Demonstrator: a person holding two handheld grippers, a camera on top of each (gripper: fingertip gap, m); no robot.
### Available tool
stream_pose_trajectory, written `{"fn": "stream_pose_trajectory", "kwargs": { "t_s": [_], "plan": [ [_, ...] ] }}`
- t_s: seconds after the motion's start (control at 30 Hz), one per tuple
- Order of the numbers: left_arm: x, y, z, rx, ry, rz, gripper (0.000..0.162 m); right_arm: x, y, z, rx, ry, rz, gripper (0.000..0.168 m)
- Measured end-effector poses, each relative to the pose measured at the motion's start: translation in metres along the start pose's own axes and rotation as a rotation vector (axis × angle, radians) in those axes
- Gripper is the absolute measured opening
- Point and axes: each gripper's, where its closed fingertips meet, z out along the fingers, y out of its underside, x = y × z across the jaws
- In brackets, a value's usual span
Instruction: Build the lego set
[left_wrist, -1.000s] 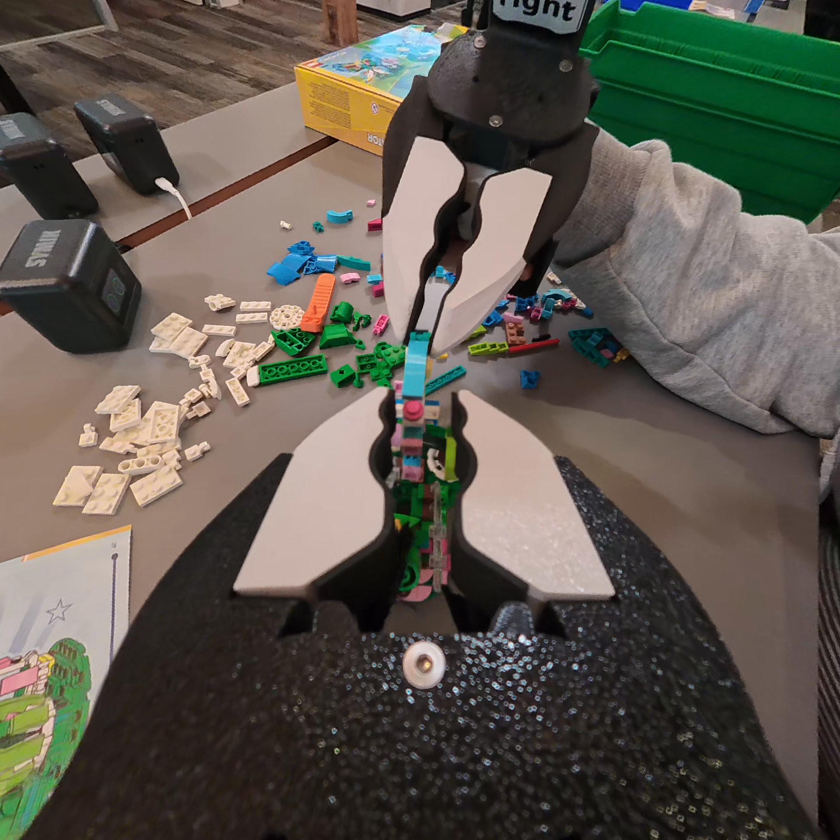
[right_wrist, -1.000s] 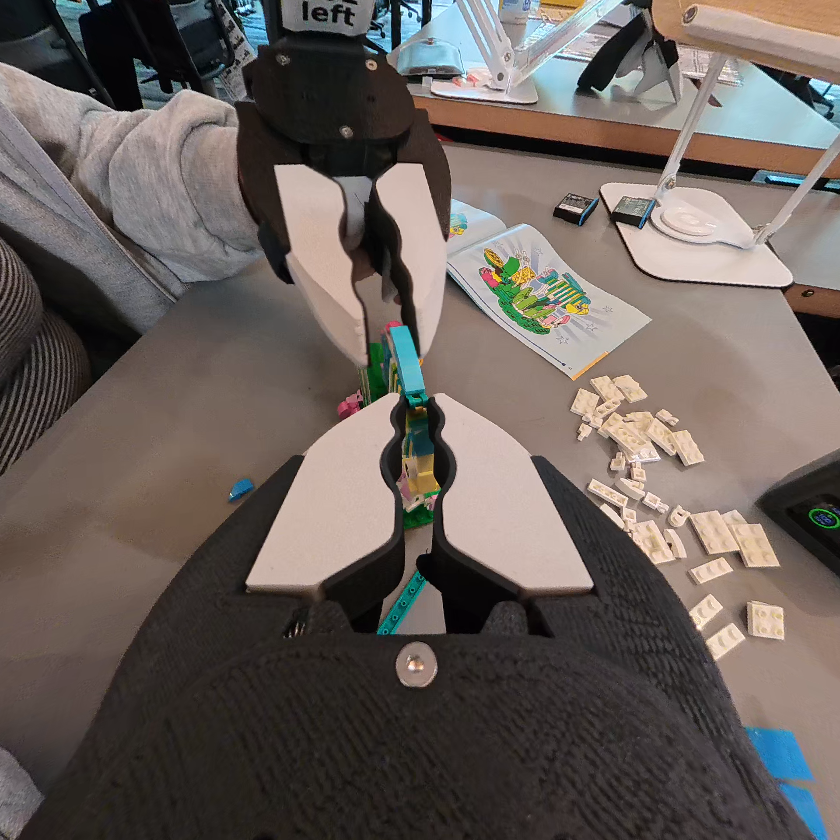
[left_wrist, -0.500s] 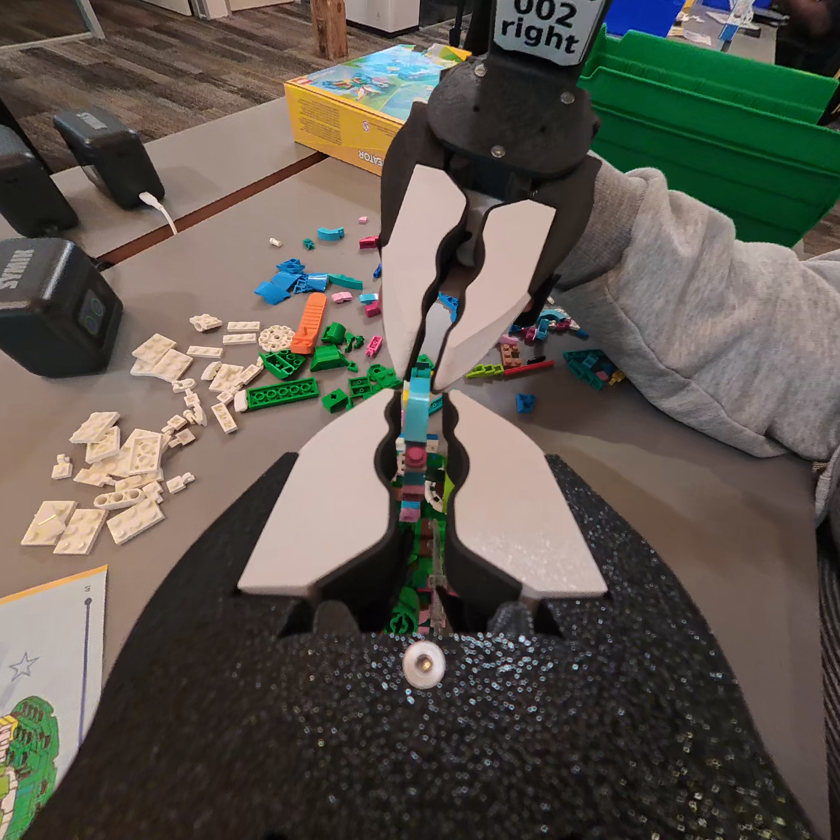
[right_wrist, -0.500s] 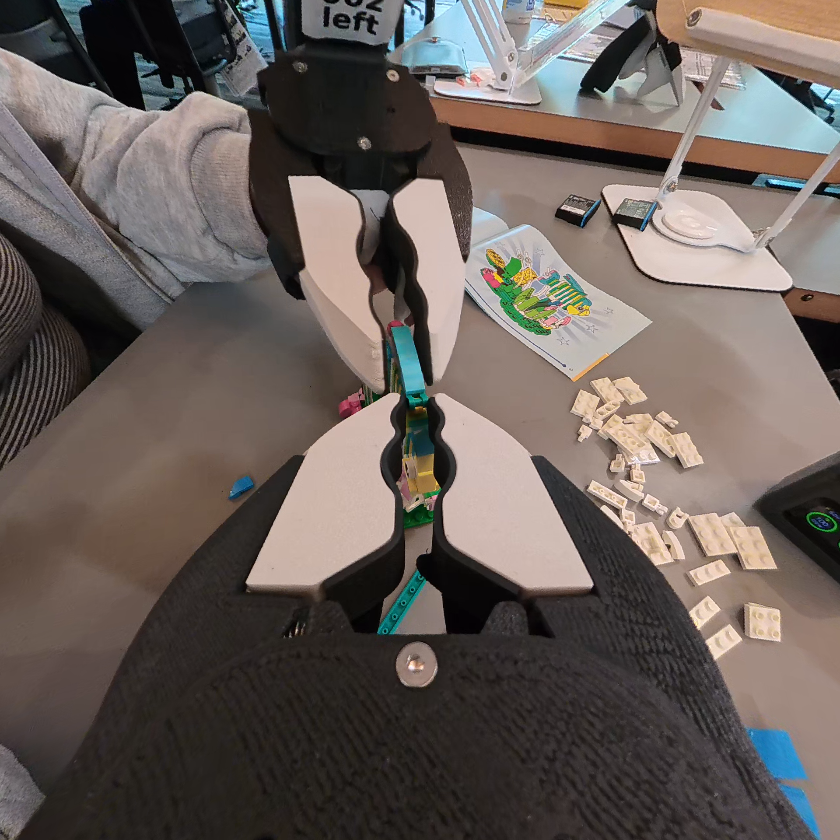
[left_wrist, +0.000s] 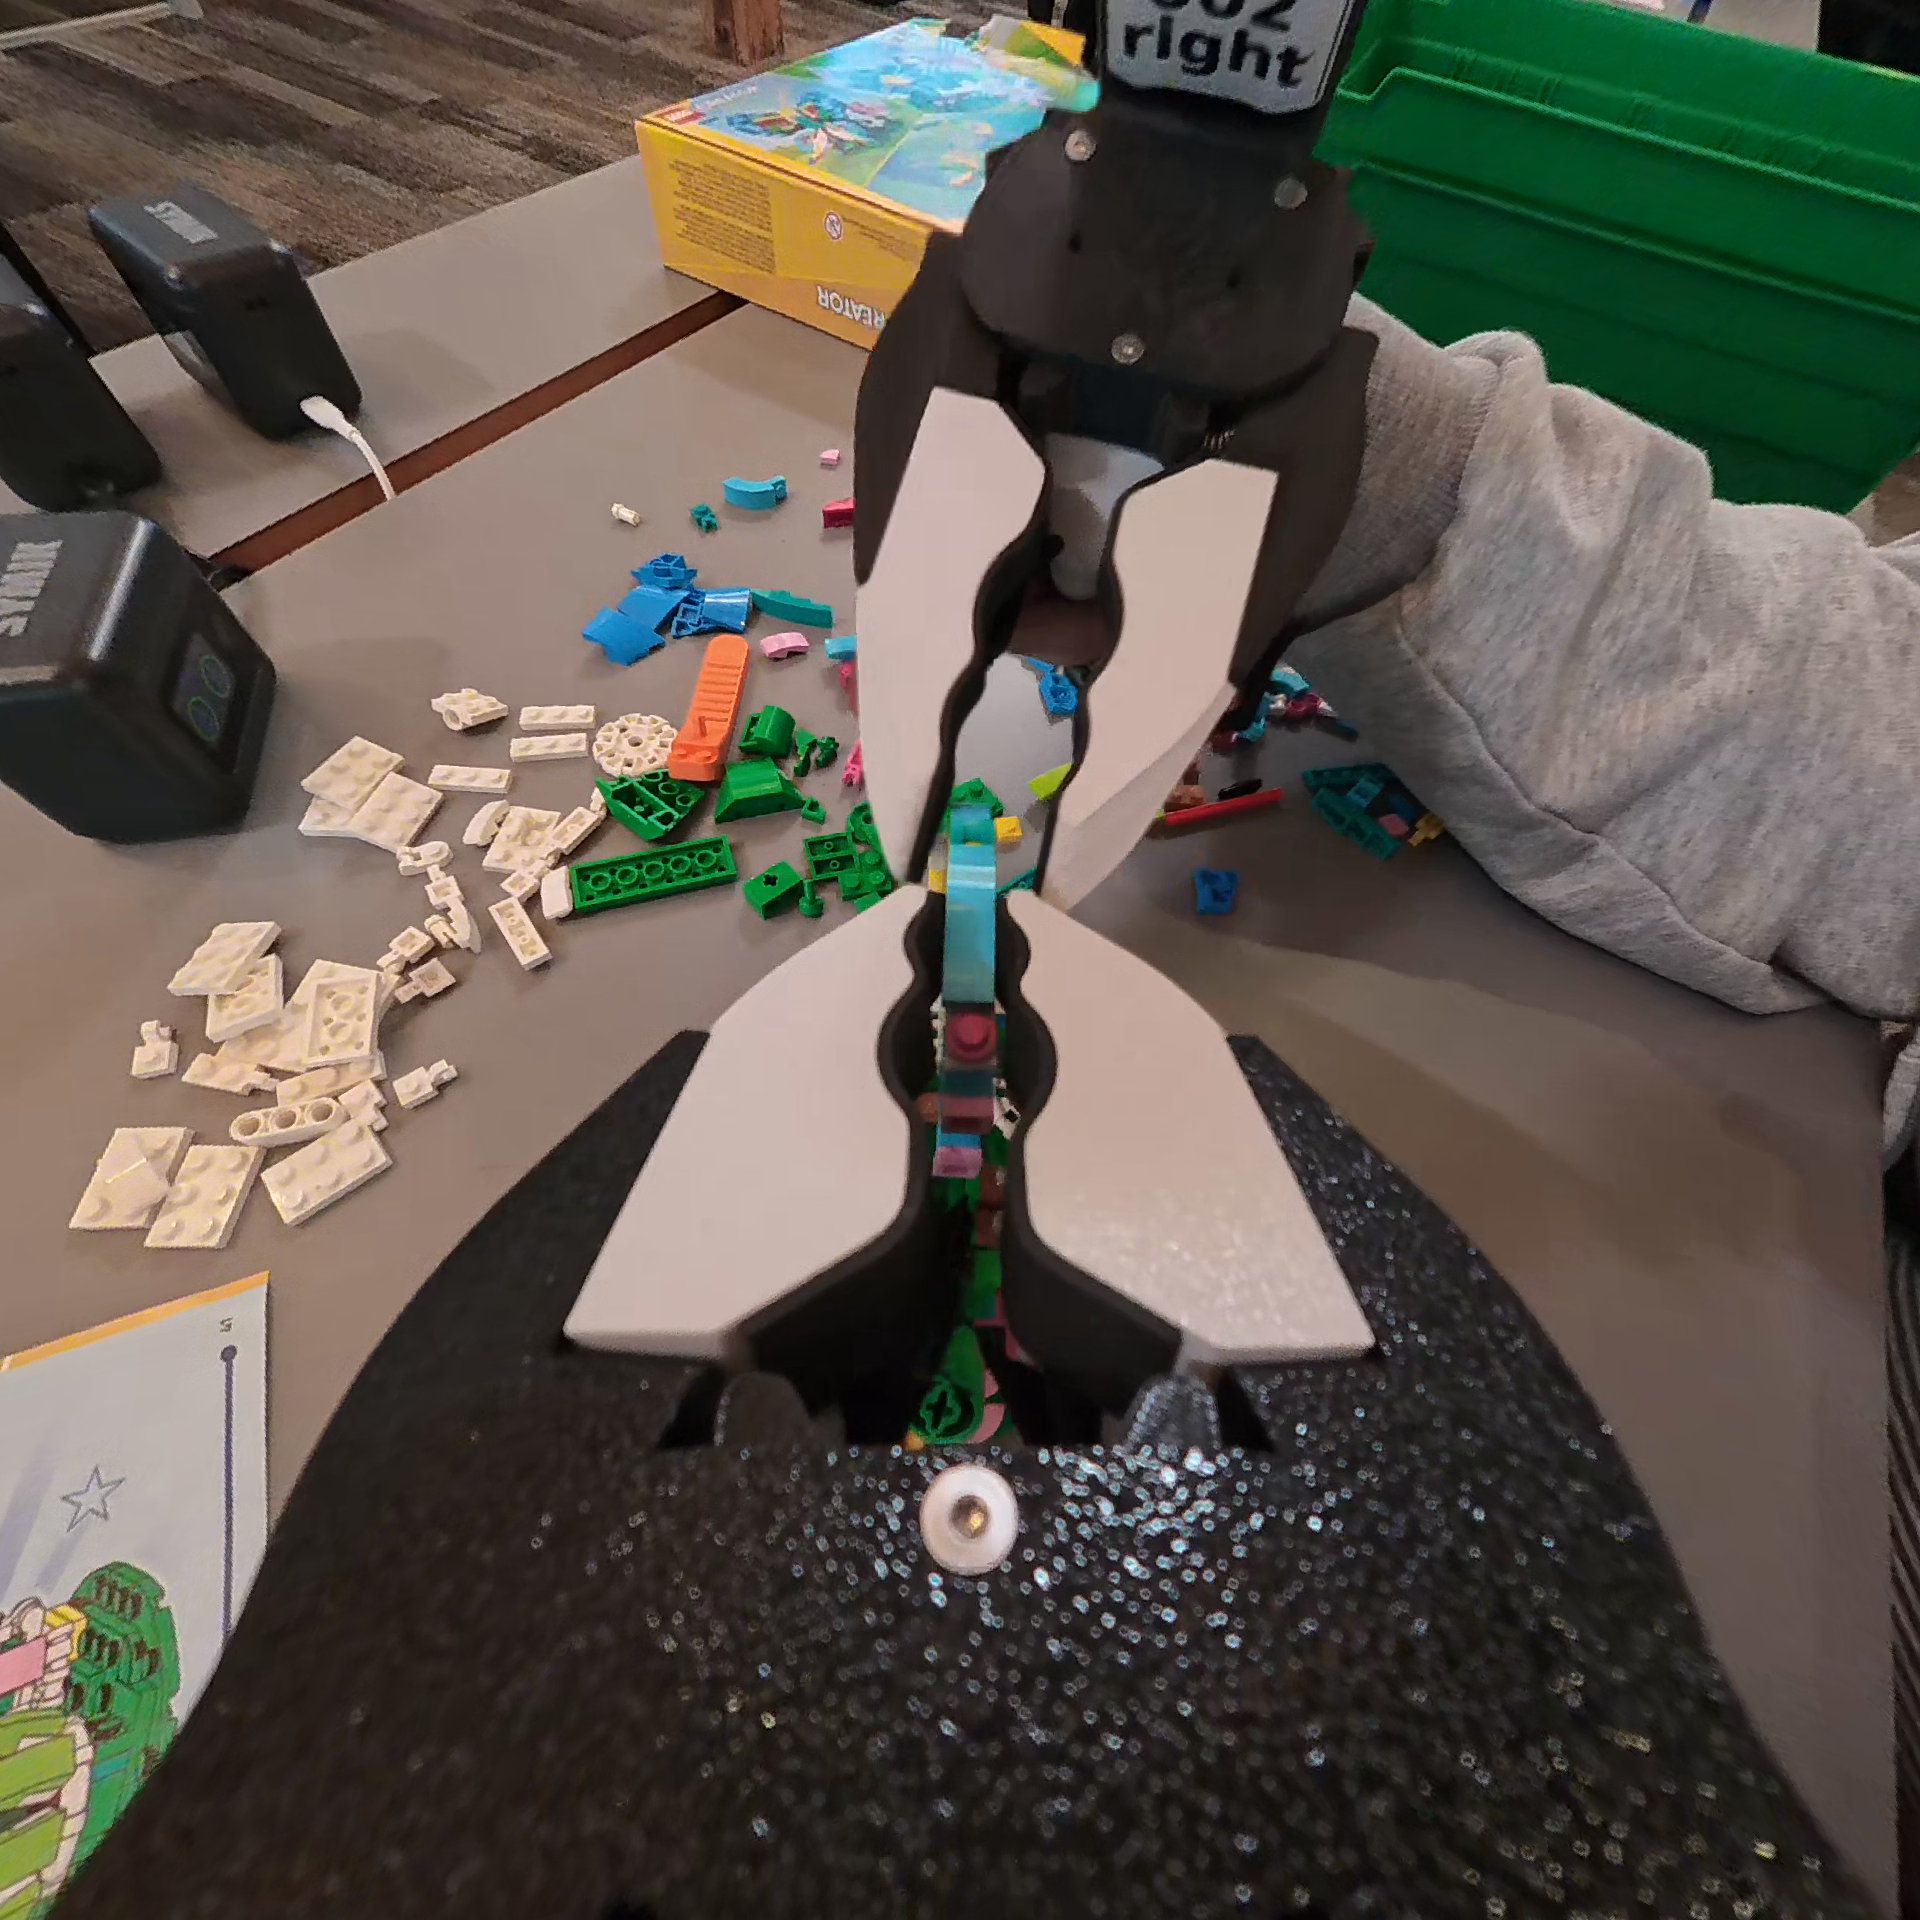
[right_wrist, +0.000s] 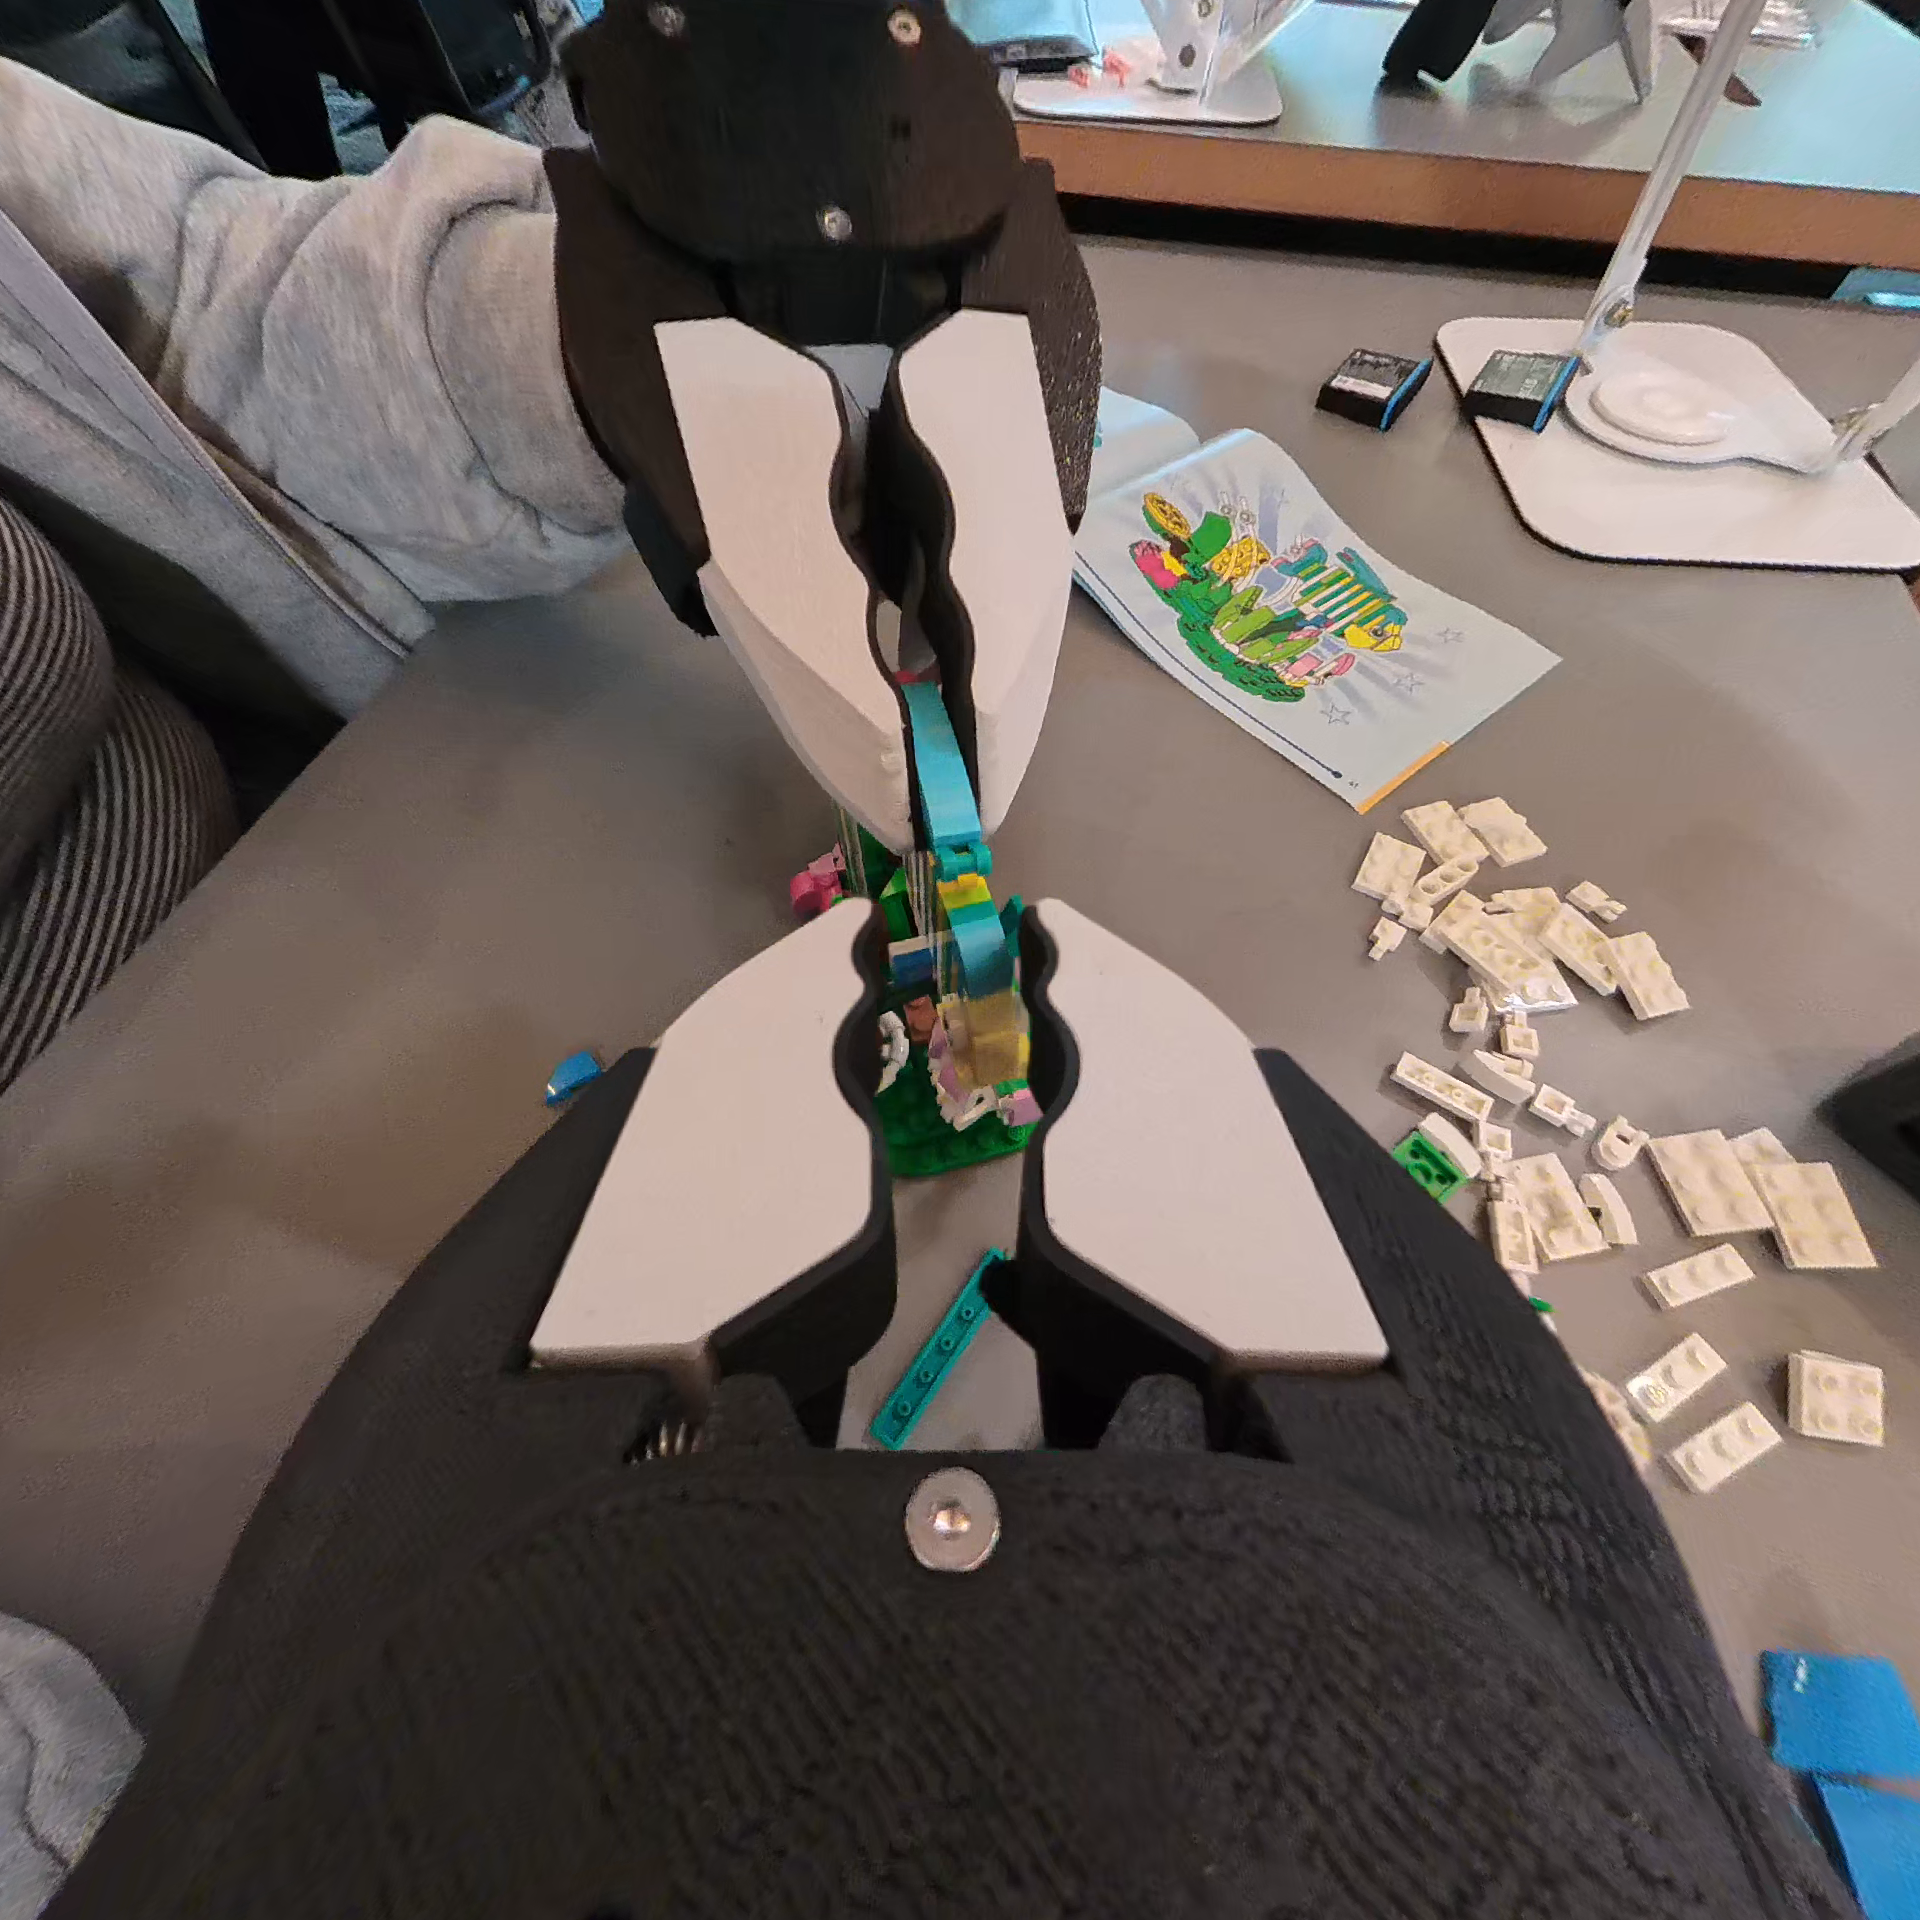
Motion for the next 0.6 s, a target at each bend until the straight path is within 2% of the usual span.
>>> {"fn": "stream_pose_trajectory", "kwargs": {
  "t_s": [0.1,0.6],
  "plan": [
    [0.002,0.0008,-0.0007,-0.019,0.015,0.001,0.008,0.001,0.0011,0.002,-0.002,0.001,-0.005,0.011],
    [0.0053,0.0057,-0.01,-0.348,-0.027,0.098,0.008,-0.0053,-0.0007,0.0066,-0.022,-0.045,-0.03,0.007]
  ]
}}
